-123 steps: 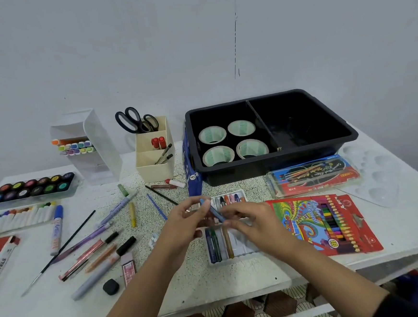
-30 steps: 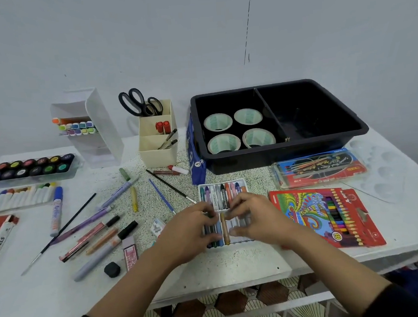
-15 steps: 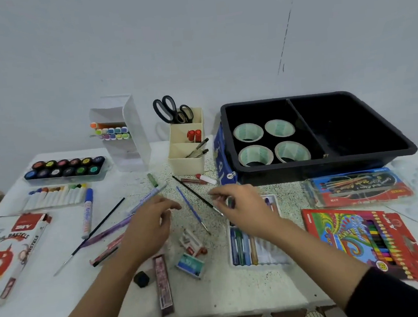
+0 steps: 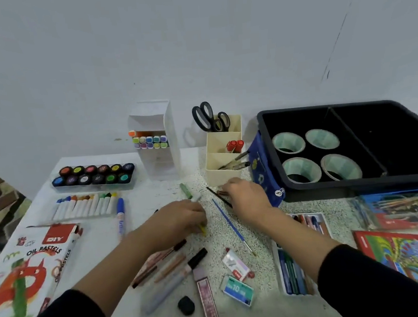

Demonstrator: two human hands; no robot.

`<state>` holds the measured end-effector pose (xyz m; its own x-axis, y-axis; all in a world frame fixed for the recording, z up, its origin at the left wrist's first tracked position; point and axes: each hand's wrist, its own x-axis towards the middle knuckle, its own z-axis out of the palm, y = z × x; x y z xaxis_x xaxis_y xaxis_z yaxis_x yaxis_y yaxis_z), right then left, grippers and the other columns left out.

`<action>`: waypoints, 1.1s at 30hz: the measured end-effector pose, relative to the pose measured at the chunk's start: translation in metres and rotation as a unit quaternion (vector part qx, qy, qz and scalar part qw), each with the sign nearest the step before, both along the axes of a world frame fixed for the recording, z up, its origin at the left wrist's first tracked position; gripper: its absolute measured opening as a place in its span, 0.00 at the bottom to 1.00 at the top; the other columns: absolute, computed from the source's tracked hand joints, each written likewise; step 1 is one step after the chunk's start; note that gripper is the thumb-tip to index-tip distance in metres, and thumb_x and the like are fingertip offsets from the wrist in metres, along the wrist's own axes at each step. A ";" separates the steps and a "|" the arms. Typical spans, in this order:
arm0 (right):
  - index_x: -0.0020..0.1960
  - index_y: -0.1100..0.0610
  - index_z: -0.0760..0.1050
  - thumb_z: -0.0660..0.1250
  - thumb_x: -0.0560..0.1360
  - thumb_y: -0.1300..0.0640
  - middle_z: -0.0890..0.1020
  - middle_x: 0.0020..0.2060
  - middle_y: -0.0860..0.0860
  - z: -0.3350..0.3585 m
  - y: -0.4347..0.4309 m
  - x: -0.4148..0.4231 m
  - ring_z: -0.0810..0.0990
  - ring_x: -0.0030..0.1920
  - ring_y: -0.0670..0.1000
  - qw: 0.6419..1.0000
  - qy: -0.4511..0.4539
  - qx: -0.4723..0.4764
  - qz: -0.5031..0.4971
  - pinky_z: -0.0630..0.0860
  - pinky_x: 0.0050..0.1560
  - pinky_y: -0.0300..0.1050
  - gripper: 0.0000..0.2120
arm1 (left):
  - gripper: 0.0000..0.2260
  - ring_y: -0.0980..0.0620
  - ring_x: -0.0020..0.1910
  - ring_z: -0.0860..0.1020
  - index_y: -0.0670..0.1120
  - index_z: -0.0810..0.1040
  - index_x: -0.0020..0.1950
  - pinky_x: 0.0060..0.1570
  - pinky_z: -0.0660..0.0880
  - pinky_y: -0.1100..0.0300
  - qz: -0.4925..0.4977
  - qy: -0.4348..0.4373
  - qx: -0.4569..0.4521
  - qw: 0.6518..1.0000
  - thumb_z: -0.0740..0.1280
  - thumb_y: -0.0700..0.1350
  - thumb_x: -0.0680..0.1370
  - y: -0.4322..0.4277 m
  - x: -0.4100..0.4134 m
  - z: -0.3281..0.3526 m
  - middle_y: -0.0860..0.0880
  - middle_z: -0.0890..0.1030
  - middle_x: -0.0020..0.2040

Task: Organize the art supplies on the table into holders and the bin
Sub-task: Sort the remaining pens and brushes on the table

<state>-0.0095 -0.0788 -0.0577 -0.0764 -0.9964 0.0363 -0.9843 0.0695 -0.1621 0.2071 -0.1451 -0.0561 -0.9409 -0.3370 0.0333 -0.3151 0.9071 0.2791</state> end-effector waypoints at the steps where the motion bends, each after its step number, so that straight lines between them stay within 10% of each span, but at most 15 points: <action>1: 0.61 0.55 0.79 0.67 0.76 0.63 0.79 0.53 0.53 0.000 -0.001 0.000 0.81 0.51 0.59 1.000 -0.002 -0.001 -0.005 0.77 0.47 0.50 0.14 | 0.06 0.53 0.52 0.78 0.51 0.81 0.54 0.50 0.77 0.52 -0.007 0.004 0.009 1.000 0.71 0.46 0.78 -0.002 0.000 0.002 0.53 0.81 0.54; 8: 0.63 0.48 0.78 0.70 0.77 0.59 0.81 0.44 0.47 0.021 0.029 -0.008 0.79 0.37 0.44 0.929 -0.356 -0.067 -0.079 0.76 0.42 0.43 0.16 | 0.02 0.61 0.41 0.77 0.54 0.78 0.51 0.41 0.68 0.72 0.058 0.170 0.153 0.972 0.69 0.50 0.80 0.020 -0.016 0.033 0.66 0.78 0.43; 12: 0.59 0.46 0.76 0.71 0.77 0.61 0.80 0.40 0.50 0.040 0.071 -0.026 0.83 0.37 0.54 0.879 -0.471 -0.028 -0.071 0.80 0.45 0.55 0.15 | 0.04 0.51 0.36 0.79 0.52 0.78 0.51 0.39 0.76 0.57 0.106 0.240 0.270 0.927 0.71 0.45 0.79 0.048 -0.032 0.033 0.55 0.81 0.39; 19: 0.52 0.48 0.74 0.70 0.78 0.58 0.80 0.41 0.46 0.041 0.152 -0.063 0.81 0.40 0.49 0.912 -0.397 -0.093 -0.043 0.77 0.39 0.43 0.08 | 0.09 0.43 0.36 0.82 0.50 0.79 0.56 0.43 0.81 0.51 0.165 0.264 0.437 0.844 0.73 0.45 0.76 0.105 -0.081 0.021 0.45 0.82 0.39; 26: 0.48 0.53 0.75 0.73 0.75 0.63 0.80 0.43 0.46 0.020 0.215 -0.100 0.81 0.44 0.50 0.925 -0.350 -0.149 -0.024 0.79 0.43 0.51 0.09 | 0.10 0.59 0.32 0.81 0.54 0.80 0.50 0.36 0.73 0.72 0.199 0.229 0.346 0.888 0.77 0.50 0.72 0.164 -0.130 0.003 0.55 0.84 0.33; 33: 0.46 0.53 0.78 0.73 0.75 0.61 0.78 0.49 0.44 -0.013 0.236 -0.102 0.78 0.51 0.43 0.952 -0.241 -0.175 0.077 0.77 0.48 0.44 0.06 | 0.13 0.56 0.33 0.77 0.59 0.79 0.50 0.33 0.74 0.66 0.233 0.234 0.250 0.910 0.76 0.58 0.70 0.188 -0.141 -0.019 0.55 0.81 0.34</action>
